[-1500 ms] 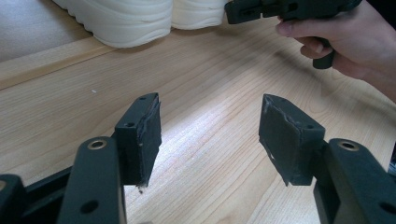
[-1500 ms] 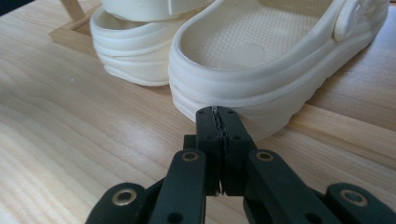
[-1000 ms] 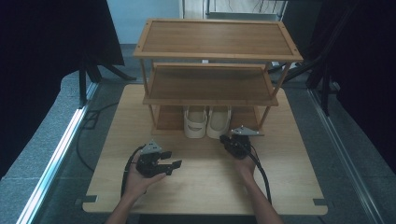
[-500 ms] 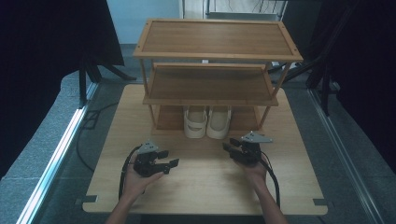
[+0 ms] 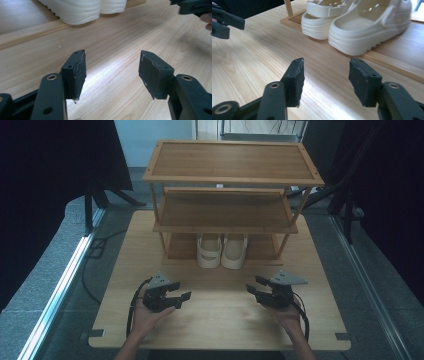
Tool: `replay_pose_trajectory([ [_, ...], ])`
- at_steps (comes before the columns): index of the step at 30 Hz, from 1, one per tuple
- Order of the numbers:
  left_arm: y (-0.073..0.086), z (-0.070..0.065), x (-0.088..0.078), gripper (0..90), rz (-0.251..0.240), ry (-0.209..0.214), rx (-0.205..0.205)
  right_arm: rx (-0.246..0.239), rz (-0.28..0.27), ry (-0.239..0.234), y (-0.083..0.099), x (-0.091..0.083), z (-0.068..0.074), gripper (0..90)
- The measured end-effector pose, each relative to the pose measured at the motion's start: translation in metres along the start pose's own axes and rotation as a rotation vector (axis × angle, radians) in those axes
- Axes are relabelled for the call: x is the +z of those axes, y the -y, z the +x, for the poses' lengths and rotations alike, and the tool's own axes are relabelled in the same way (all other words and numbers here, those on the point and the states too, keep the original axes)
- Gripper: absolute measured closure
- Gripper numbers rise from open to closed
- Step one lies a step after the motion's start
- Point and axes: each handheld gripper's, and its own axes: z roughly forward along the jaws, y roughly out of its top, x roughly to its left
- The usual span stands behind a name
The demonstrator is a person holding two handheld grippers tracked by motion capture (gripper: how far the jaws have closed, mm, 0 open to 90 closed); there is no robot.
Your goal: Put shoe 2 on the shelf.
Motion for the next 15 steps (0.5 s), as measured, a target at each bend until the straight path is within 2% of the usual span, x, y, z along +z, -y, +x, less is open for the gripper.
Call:
replay_pose_trajectory([
  [6,0.000,0.003,-0.002,38.7,-0.002,-0.007,-0.004,0.015,-0.002,0.030,0.016,-0.018,-0.009,42.2],
  [10,0.000,0.004,-0.003,38.0,-0.003,-0.008,-0.002,0.039,0.017,0.048,0.027,-0.024,-0.019,42.2],
  [15,0.001,0.007,-0.003,37.7,0.004,-0.015,-0.002,0.060,0.024,0.070,0.031,-0.025,-0.026,42.2],
])
